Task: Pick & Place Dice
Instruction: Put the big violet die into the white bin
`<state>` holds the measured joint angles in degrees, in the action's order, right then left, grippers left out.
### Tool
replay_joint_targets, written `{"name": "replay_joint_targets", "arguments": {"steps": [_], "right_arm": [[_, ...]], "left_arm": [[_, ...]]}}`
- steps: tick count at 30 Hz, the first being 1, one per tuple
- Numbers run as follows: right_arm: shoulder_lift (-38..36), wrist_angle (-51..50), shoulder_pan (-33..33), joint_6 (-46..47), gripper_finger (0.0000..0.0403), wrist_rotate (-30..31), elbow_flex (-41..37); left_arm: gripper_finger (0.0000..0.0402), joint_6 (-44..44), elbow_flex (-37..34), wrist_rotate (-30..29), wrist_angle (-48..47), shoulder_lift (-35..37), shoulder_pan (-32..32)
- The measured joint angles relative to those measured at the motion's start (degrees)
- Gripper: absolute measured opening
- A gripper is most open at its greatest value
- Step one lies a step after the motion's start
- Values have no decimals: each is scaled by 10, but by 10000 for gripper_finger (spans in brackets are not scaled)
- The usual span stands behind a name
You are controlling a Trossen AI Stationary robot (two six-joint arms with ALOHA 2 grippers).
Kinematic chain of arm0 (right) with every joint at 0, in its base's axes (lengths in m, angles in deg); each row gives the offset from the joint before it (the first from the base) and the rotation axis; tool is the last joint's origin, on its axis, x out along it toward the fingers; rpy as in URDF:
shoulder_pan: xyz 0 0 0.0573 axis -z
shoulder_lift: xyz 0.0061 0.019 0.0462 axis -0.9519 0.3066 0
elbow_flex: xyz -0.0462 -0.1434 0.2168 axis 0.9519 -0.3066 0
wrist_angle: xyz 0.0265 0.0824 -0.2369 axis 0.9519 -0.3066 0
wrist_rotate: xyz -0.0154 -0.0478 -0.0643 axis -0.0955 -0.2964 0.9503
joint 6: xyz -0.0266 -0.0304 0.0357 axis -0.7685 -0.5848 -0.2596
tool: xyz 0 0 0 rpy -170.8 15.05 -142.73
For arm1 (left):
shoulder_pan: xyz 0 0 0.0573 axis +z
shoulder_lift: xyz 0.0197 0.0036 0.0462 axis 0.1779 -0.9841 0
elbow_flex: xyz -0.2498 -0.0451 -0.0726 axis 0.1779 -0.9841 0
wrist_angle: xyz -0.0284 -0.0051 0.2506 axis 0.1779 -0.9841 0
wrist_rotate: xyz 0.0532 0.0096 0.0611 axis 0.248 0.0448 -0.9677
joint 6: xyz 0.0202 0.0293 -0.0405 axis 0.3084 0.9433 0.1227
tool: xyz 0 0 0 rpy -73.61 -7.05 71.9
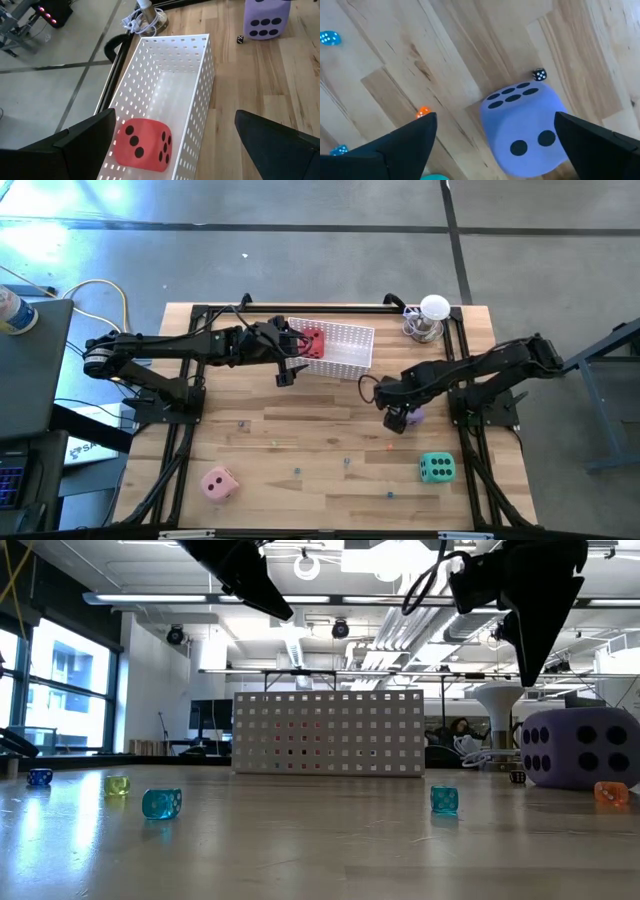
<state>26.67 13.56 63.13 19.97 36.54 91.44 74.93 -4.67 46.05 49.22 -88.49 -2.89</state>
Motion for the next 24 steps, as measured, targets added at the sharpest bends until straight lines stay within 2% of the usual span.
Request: {"name": "replay_joint_targets", "arguments": {"steps": [6, 14, 20, 24], "right_arm": [[0, 0, 0, -11, 391, 12, 0], [0, -18, 0, -118, 394, 34, 0], [0, -91, 0, -107, 392, 47, 0], [0, -76, -8, -88, 391, 43, 0]], "left_arm": [[400, 0, 0, 0, 0, 0, 0], [400, 0, 0, 0, 0, 0, 0], [400, 0, 0, 0, 0, 0, 0], [400, 0, 0, 0, 0, 0, 0]]}}
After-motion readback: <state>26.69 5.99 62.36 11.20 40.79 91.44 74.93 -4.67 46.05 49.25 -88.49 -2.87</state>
